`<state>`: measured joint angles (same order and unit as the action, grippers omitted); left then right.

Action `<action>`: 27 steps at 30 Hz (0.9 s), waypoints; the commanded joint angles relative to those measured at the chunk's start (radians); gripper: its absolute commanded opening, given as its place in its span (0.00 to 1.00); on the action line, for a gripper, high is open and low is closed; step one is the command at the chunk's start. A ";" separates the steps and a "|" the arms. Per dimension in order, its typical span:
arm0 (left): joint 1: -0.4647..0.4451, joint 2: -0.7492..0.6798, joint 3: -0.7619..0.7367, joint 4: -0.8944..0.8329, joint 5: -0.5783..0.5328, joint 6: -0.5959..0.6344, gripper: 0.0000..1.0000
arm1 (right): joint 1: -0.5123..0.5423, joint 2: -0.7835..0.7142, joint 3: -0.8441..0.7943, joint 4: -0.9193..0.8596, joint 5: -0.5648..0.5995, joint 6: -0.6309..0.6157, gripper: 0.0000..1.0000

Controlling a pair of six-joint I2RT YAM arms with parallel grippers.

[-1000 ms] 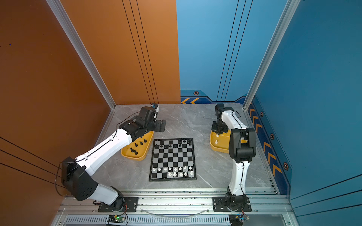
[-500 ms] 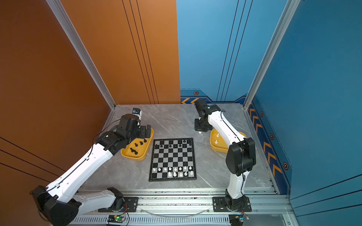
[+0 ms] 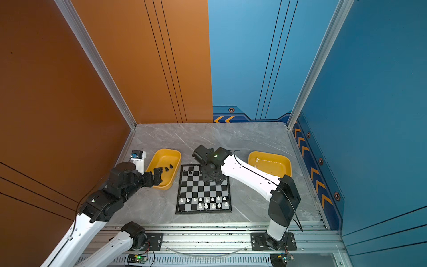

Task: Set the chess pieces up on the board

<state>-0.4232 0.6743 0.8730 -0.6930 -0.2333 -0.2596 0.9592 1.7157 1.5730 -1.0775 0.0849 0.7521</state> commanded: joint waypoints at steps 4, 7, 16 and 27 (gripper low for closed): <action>0.008 -0.063 -0.029 -0.075 0.058 -0.027 0.98 | 0.128 0.061 0.023 0.024 0.052 0.101 0.02; 0.008 -0.097 -0.030 -0.101 0.062 -0.010 0.98 | 0.173 0.093 0.034 0.051 0.052 0.114 0.02; 0.010 -0.153 -0.065 -0.135 0.083 -0.008 0.98 | 0.244 0.200 0.076 0.084 0.035 0.120 0.02; 0.009 -0.179 -0.053 -0.148 0.060 -0.011 0.98 | 0.249 0.278 0.072 0.100 -0.037 0.092 0.02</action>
<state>-0.4232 0.5137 0.8185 -0.8165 -0.1738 -0.2703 1.2045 1.9812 1.6341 -0.9829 0.0692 0.8536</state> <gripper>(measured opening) 0.976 0.098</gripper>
